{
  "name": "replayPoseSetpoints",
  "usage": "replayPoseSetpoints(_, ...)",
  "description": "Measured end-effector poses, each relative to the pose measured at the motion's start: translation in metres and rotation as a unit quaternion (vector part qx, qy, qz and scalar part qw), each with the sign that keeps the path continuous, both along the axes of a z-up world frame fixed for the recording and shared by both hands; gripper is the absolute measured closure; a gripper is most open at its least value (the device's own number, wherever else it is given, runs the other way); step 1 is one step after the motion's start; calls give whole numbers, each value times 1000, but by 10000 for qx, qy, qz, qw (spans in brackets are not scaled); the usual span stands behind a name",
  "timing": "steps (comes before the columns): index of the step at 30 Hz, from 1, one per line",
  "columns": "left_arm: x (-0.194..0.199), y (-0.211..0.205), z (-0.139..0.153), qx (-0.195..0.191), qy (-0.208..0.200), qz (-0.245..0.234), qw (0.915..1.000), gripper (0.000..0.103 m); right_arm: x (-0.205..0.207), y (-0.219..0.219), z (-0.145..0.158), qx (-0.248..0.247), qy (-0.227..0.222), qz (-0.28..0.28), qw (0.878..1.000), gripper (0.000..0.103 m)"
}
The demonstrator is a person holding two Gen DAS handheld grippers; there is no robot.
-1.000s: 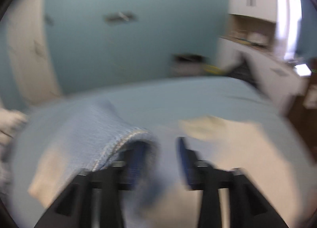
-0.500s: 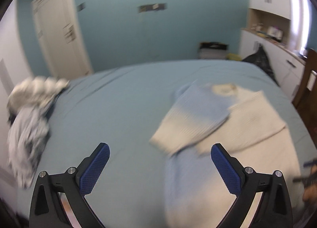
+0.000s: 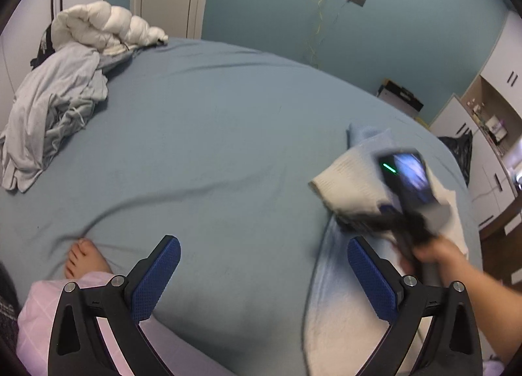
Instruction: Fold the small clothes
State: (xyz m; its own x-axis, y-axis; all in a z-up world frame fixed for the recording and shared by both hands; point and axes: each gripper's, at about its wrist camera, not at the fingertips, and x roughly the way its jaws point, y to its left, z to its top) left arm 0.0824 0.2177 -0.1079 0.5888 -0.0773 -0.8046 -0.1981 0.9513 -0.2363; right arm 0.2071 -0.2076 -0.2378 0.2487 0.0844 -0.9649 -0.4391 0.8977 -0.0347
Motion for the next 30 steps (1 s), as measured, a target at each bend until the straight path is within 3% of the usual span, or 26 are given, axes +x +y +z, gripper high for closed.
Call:
replayPoseSetpoints(4,-6,16,-10,-122,167,105,9997,0,28,68,-40,-823,-264,450,9952,7)
replayPoseSetpoints(6,-7,23,-12,-312,238,162,9991,0,35,80,-63,-1358,-250,350,9898,11)
replayPoseSetpoints(7,-6,25,-11,-371,233,198,9988,0,34,83,-65,-1383,-300,268,9896,14)
replayPoseSetpoints(9,-8,30,-11,-512,187,279,9981,0,33,82,-57,-1401,-371,130,9894,52)
replayPoseSetpoints(10,-8,31,-10,-556,158,302,9979,0,32,80,-54,-1543,-419,73,9871,83)
replayPoseSetpoints(11,-10,32,-9,-574,124,301,9978,0,33,76,-47,-1638,-417,43,9856,92)
replayPoseSetpoints(13,-12,33,-7,-558,81,334,9979,0,33,68,-25,-1421,-296,124,9893,95)
replayPoseSetpoints(16,-14,36,-6,-582,15,360,9977,0,33,60,26,-1037,-491,46,9934,96)
replayPoseSetpoints(20,-11,35,-7,-629,11,372,9973,0,40,54,134,329,-888,-295,9951,96)
replayPoseSetpoints(23,-9,32,-8,-616,12,351,9975,0,44,41,208,1466,-1148,-567,9809,96)
replayPoseSetpoints(27,-7,28,-9,-521,5,302,9982,0,44,43,278,2350,-1500,-829,9568,96)
replayPoseSetpoints(30,-4,25,-11,-525,61,257,9983,0,44,53,306,2682,-1860,-809,9418,96)
